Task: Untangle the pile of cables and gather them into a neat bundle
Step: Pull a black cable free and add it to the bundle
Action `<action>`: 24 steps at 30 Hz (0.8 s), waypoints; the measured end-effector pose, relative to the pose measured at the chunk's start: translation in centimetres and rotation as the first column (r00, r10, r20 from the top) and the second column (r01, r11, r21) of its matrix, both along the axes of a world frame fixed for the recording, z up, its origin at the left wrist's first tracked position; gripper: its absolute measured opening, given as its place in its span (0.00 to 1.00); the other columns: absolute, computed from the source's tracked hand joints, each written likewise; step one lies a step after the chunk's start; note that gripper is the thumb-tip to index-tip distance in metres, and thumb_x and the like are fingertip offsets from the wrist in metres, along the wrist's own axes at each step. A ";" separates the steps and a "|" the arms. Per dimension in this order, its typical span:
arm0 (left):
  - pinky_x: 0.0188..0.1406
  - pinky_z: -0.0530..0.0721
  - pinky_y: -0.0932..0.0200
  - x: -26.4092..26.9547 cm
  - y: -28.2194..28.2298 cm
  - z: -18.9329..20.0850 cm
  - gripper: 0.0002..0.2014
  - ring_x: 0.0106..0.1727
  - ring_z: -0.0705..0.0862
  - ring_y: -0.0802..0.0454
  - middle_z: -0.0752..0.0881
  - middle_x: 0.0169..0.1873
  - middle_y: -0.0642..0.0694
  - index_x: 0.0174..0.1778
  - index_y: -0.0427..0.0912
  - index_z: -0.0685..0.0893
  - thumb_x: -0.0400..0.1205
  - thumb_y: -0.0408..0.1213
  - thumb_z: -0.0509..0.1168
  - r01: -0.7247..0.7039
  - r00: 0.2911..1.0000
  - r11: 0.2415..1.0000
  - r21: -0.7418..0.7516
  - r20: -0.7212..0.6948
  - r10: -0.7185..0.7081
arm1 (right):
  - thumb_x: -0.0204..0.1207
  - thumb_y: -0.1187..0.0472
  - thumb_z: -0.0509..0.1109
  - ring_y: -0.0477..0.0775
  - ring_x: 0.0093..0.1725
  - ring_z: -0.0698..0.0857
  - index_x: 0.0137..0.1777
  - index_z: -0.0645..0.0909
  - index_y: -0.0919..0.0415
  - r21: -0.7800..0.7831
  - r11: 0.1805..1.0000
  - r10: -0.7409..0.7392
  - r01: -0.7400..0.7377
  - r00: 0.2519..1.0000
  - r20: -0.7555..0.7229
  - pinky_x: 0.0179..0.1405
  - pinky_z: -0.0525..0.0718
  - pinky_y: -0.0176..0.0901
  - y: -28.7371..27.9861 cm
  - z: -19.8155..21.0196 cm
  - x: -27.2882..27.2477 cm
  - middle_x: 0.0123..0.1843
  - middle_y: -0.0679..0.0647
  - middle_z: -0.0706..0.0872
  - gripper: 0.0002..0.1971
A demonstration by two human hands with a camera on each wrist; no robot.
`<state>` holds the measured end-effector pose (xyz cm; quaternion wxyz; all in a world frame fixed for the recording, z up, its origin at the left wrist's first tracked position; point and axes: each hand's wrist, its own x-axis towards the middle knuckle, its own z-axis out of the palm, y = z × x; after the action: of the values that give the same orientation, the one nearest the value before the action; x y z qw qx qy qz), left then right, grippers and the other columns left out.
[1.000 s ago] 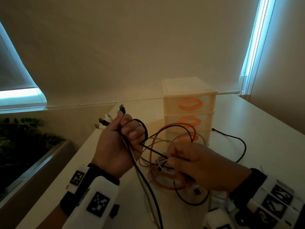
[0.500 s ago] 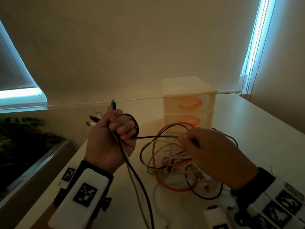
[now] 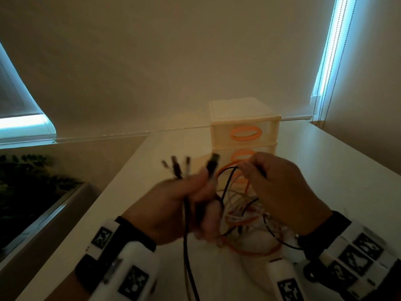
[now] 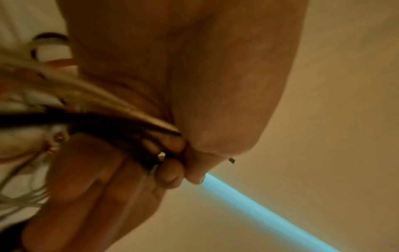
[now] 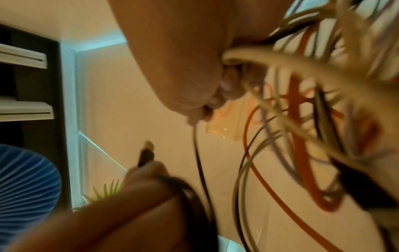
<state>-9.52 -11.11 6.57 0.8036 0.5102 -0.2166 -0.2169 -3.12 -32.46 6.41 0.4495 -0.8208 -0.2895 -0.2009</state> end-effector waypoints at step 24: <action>0.28 0.72 0.63 1.5 2.8 0.1 0.21 0.28 0.75 0.55 0.75 0.25 0.52 0.39 0.45 0.74 0.94 0.49 0.47 -0.294 0.955 0.791 -0.537 -0.134 0.264 | 0.83 0.63 0.71 0.40 0.45 0.91 0.43 0.88 0.36 -0.148 0.852 0.441 -0.503 0.840 -0.315 0.49 0.87 0.34 -0.3 0.1 -0.6 0.43 0.42 0.92 0.17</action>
<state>-8.00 -8.26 6.70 0.9446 0.2774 -0.1711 -0.0378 -3.71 -32.74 6.54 0.4248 -0.7883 -0.4404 0.0645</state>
